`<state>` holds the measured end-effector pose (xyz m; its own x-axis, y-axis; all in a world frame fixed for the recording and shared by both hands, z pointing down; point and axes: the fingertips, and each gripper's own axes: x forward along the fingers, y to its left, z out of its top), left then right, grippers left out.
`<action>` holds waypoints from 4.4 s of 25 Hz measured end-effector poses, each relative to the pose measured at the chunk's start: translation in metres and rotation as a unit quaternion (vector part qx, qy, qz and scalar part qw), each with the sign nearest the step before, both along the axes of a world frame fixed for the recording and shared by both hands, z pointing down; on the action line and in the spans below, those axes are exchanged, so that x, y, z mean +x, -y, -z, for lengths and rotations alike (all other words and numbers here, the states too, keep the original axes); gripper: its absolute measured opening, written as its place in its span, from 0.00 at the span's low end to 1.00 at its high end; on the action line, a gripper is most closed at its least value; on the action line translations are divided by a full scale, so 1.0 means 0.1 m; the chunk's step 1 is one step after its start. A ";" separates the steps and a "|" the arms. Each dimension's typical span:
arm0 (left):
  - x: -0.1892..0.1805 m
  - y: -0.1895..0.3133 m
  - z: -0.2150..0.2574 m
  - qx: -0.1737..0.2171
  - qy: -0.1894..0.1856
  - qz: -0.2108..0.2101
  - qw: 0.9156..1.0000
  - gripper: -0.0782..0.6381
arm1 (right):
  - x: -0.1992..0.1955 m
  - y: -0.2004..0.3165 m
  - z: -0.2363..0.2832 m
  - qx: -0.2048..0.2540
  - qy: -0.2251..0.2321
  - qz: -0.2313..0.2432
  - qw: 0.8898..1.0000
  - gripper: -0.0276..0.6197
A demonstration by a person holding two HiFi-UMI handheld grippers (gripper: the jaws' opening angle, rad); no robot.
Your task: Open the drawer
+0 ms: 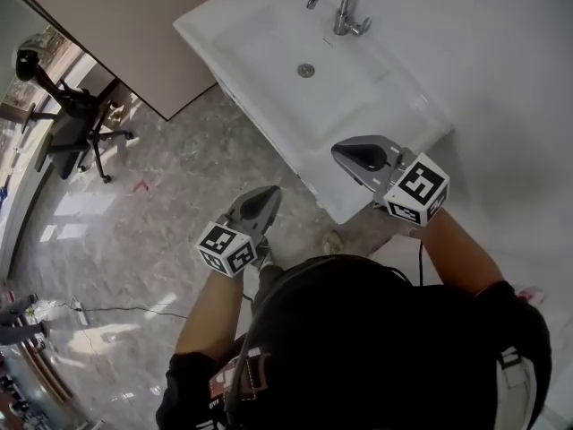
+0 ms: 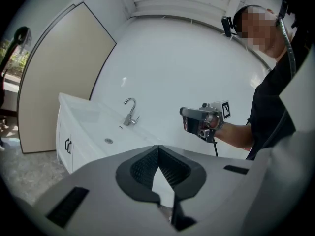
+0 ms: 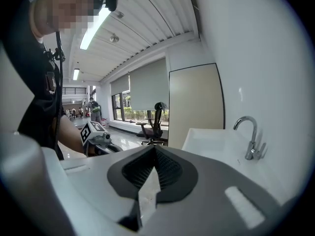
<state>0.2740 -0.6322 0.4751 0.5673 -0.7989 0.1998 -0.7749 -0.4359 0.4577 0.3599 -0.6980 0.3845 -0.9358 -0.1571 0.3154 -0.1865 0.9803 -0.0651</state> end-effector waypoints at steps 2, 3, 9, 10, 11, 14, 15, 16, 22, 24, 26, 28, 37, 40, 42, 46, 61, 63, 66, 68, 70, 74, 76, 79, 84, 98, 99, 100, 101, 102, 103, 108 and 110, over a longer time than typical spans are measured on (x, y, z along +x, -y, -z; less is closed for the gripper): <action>-0.09 -0.11 -0.21 -0.016 -0.004 -0.001 1.000 0.11 | -0.17 -0.16 -0.11 -0.011 -0.003 0.009 1.000 0.04; -0.14 -0.14 -0.31 -0.022 -0.004 -0.003 1.000 0.11 | -0.25 -0.23 -0.16 -0.015 -0.004 0.013 1.000 0.04; -0.37 -0.06 -1.14 -0.048 0.008 -0.032 0.998 0.11 | -0.61 -0.24 -0.56 -0.028 -0.008 -0.020 0.999 0.04; -0.41 -0.05 -1.31 -0.053 0.013 -0.037 0.998 0.11 | -0.67 -0.24 -0.63 -0.030 -0.006 -0.026 0.999 0.04; -0.45 -0.03 -1.49 -0.057 0.019 -0.040 0.997 0.11 | -0.72 -0.24 -0.69 -0.030 -0.005 -0.030 0.999 0.04; -0.55 0.06 -2.02 -0.065 0.031 -0.037 0.997 0.11 | -0.86 -0.19 -0.92 -0.027 0.001 -0.035 0.999 0.04; -0.57 0.10 -2.20 -0.067 0.030 -0.034 0.997 0.11 | -0.90 -0.16 -1.00 -0.027 0.003 -0.035 0.999 0.04; -0.57 0.13 -2.38 -0.070 0.028 -0.031 0.997 0.11 | -0.95 -0.13 -1.08 -0.027 0.005 -0.035 0.999 0.04; -0.45 0.18 -3.47 -0.113 0.005 -0.037 0.993 0.14 | -1.03 -0.02 -1.67 -0.035 -0.006 -0.030 0.999 0.04; -0.39 0.28 -3.74 -0.116 0.000 -0.044 0.992 0.20 | -1.04 0.02 -1.79 -0.036 -0.003 -0.027 0.999 0.04; -0.32 0.44 -3.95 -0.115 -0.006 -0.049 0.992 0.25 | -1.03 0.04 -1.87 -0.029 -0.002 -0.022 0.999 0.04; -0.26 0.63 -4.08 -0.112 -0.019 -0.051 0.992 0.29 | -1.00 0.03 -1.93 -0.020 -0.002 -0.012 1.000 0.04; 0.18 1.23 -4.53 -0.141 -0.048 -0.087 0.985 0.47 | -0.70 0.03 -1.93 -0.022 0.015 0.001 1.000 0.04; 0.33 1.34 -4.64 -0.161 -0.068 -0.098 0.980 0.47 | -0.61 0.08 -1.90 -0.019 0.022 0.001 1.000 0.04; 0.36 1.36 -4.66 -0.164 -0.086 -0.098 0.978 0.47 | -0.56 0.13 -1.88 -0.019 0.023 -0.001 1.000 0.04; 0.34 1.38 -4.60 -0.160 -0.102 -0.113 0.975 0.43 | -0.56 0.22 -1.83 -0.019 0.019 -0.006 1.000 0.04; 0.28 1.32 -4.70 -0.172 -0.089 -0.124 0.973 0.28 | -0.66 0.08 -1.93 -0.012 0.012 0.001 1.000 0.04; 0.28 1.32 -4.70 -0.173 -0.090 -0.124 0.973 0.28 | -0.67 0.08 -1.93 -0.014 0.010 0.002 1.000 0.04; 0.27 1.33 -4.69 -0.174 -0.092 -0.121 0.973 0.28 | -0.71 0.09 -1.91 -0.015 0.012 0.003 1.000 0.04; 0.27 1.33 -4.69 -0.175 -0.093 -0.120 0.973 0.28 | -0.72 0.08 -1.89 -0.012 0.013 0.004 1.000 0.04; 0.28 1.32 -4.69 -0.176 -0.093 -0.120 0.973 0.28 | -0.73 0.07 -1.89 -0.010 0.013 0.006 1.000 0.04; 0.22 1.23 -4.68 -0.177 -0.097 -0.126 0.971 0.28 | -0.71 0.08 -1.91 -0.012 0.011 0.005 1.000 0.04; 0.15 1.15 -4.67 -0.177 -0.100 -0.128 0.971 0.28 | -0.73 0.08 -1.90 -0.012 0.011 0.006 1.000 0.04; 0.07 1.08 -4.60 -0.179 -0.101 -0.132 0.970 0.28 | -0.80 0.10 -1.85 -0.017 0.013 0.005 1.000 0.04; -0.03 1.01 -4.54 -0.184 -0.105 -0.128 0.969 0.28 | -0.93 0.08 -1.87 -0.024 0.007 0.009 1.000 0.04; -0.25 0.73 -4.69 -0.188 -0.099 -0.125 0.969 0.28 | -1.18 -0.15 -2.00 -0.024 0.006 0.026 0.999 0.04; -0.26 0.71 -4.69 -0.188 -0.099 -0.125 0.969 0.28 | -1.20 -0.16 -2.00 -0.024 0.005 0.027 0.999 0.04; -0.28 0.70 -4.68 -0.188 -0.099 -0.126 0.969 0.28 | -1.21 -0.16 -1.99 -0.023 0.005 0.028 0.999 0.04; -0.29 0.68 -4.68 -0.188 -0.099 -0.126 0.969 0.28 | -1.22 -0.18 -1.98 -0.023 0.006 0.028 0.999 0.04; -0.30 0.66 -4.67 -0.188 -0.099 -0.126 0.969 0.28 | -1.23 -0.19 -1.98 -0.022 0.007 0.029 0.999 0.04; -0.31 0.64 -4.67 -0.187 -0.099 -0.126 0.969 0.28 | -1.24 -0.21 -1.98 -0.022 0.008 0.029 0.999 0.04; -0.38 0.55 -4.68 -0.188 -0.103 -0.124 0.969 0.28 | -1.33 -0.28 -1.99 -0.023 0.007 0.036 0.999 0.04; -0.40 0.53 -4.68 -0.188 -0.103 -0.123 0.969 0.28 | -1.36 -0.29 -1.99 -0.022 0.007 0.037 0.999 0.04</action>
<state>0.2339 -0.6848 0.9427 0.7905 -0.5273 0.3116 -0.5434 -0.3689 0.7541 0.2241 -0.6688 0.5831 -0.9489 -0.0741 0.3067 -0.1130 0.9874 -0.1109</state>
